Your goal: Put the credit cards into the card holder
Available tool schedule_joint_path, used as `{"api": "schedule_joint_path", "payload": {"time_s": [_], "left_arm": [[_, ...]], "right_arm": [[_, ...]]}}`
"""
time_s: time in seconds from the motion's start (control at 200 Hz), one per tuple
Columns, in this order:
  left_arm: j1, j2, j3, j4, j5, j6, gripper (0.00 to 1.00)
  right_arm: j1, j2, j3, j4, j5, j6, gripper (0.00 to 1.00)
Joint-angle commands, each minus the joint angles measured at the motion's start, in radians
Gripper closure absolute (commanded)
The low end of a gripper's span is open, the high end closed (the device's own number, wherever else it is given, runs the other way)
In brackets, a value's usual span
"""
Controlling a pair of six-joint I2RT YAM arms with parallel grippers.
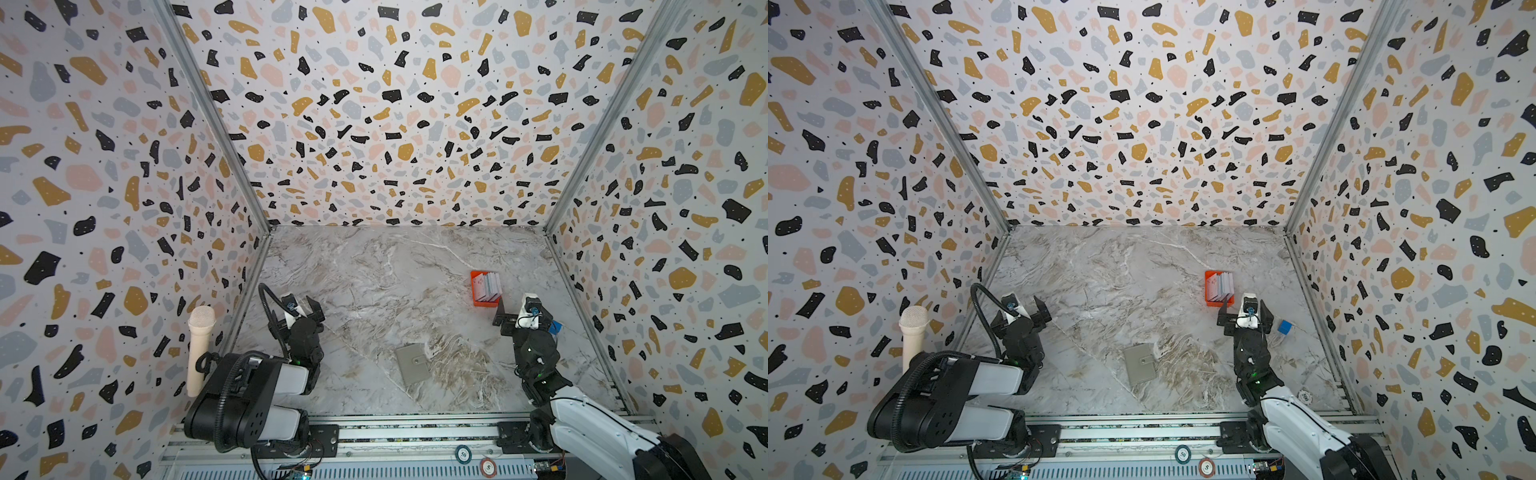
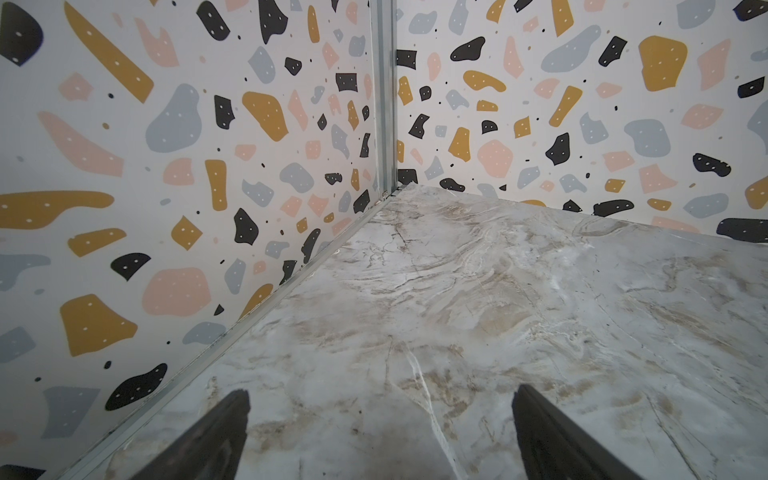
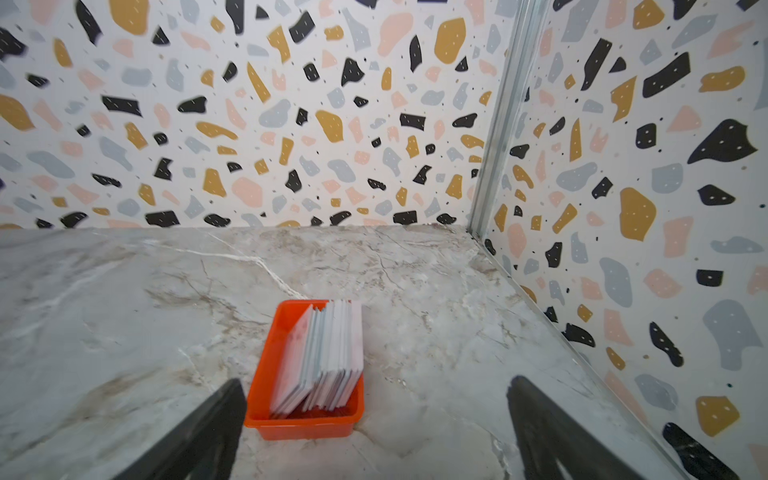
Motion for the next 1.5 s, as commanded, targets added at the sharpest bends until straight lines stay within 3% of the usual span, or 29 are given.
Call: {"api": "schedule_joint_path", "payload": {"time_s": [0.0,0.16,0.245,0.31,0.41,0.471,0.586,1.492], "left_arm": [[-0.001,-0.01,0.013,0.029,-0.002,0.013,0.0],[0.0,-0.009,0.013,0.031,-0.001,0.012,0.0],[0.0,-0.01,0.013,0.028,-0.002,0.013,0.0],[-0.001,-0.009,0.013,0.029,-0.002,0.013,0.0],[0.0,-0.009,0.013,0.029,-0.002,0.013,0.0],[-0.001,-0.009,0.013,0.029,-0.001,0.013,0.0],[-0.001,-0.009,0.013,0.029,-0.002,0.013,0.0],[0.001,-0.01,0.014,0.028,-0.002,0.012,0.0]], "right_arm": [[-0.071,0.142,-0.024,0.23,-0.097,-0.034,0.01],[-0.107,0.349,0.03,0.349,-0.178,-0.093,0.01],[-0.137,0.438,0.065,0.356,-0.214,-0.074,0.01],[-0.157,0.511,0.056,0.457,-0.241,-0.065,0.01],[-0.198,0.524,0.052,0.44,-0.308,-0.032,0.01],[-0.205,0.584,0.033,0.561,-0.317,-0.044,0.01],[-0.21,0.571,0.106,0.378,-0.276,-0.006,0.01],[-0.224,0.572,0.114,0.364,-0.268,0.009,0.01]]}}
